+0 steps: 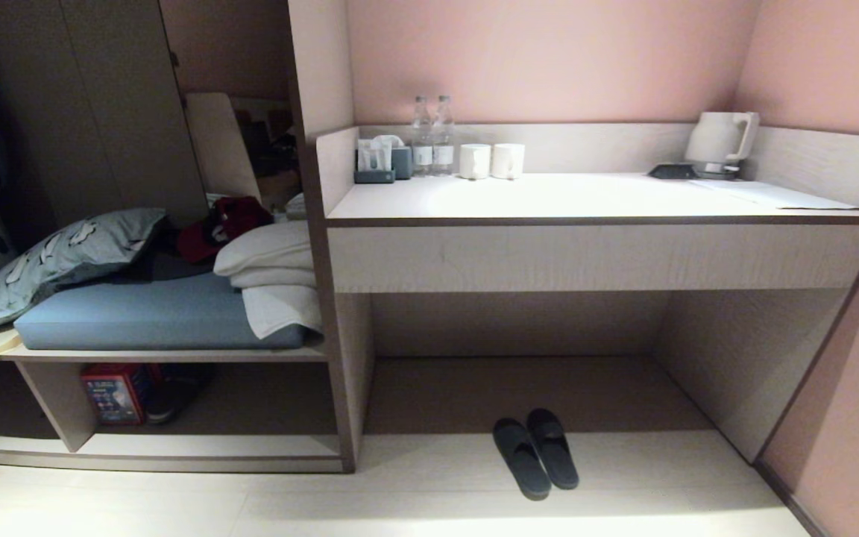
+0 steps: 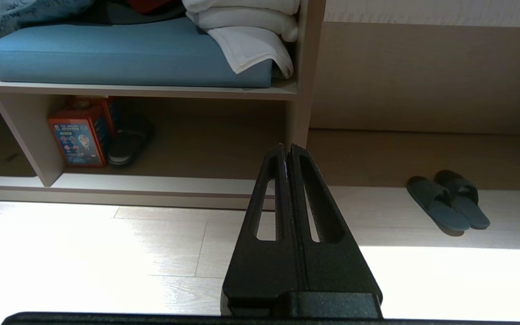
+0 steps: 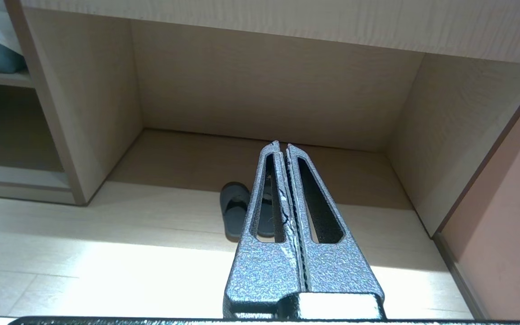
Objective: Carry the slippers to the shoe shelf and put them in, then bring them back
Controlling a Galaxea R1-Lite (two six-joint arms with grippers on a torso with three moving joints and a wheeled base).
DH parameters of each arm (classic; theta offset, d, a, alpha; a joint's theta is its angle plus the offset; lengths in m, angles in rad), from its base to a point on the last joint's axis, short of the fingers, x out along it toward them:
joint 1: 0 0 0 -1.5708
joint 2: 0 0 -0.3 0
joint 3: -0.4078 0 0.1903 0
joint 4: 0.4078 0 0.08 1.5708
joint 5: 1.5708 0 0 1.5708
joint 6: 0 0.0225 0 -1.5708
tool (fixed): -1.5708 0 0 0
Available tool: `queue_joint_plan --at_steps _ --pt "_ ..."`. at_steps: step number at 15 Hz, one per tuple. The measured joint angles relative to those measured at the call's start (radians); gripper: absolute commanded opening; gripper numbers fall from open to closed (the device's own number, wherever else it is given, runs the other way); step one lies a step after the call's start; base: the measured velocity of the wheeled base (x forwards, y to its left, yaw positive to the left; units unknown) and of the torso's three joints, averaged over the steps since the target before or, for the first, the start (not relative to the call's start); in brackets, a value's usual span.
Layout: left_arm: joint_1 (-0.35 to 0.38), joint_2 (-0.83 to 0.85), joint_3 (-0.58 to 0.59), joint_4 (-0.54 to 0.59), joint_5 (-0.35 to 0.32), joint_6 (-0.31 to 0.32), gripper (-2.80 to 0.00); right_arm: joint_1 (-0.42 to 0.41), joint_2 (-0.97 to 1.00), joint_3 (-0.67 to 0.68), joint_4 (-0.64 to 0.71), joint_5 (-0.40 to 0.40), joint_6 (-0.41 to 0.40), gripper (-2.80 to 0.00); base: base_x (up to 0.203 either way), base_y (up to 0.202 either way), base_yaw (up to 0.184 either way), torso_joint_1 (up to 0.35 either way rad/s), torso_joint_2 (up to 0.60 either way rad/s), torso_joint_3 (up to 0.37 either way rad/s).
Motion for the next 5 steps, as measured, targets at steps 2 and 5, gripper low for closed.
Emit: queue_joint_plan --at_steps 2,5 --pt "0.0 0.0 0.0 0.0 0.0 0.0 -2.8 0.0 0.001 0.0 -0.001 -0.001 -0.004 -2.8 0.0 0.0 0.0 0.0 0.0 0.0" --pt "0.0 0.0 0.0 0.0 0.0 0.0 -2.8 0.0 0.001 0.0 -0.001 0.0 0.003 -2.8 0.0 0.0 0.0 0.0 0.0 0.0"
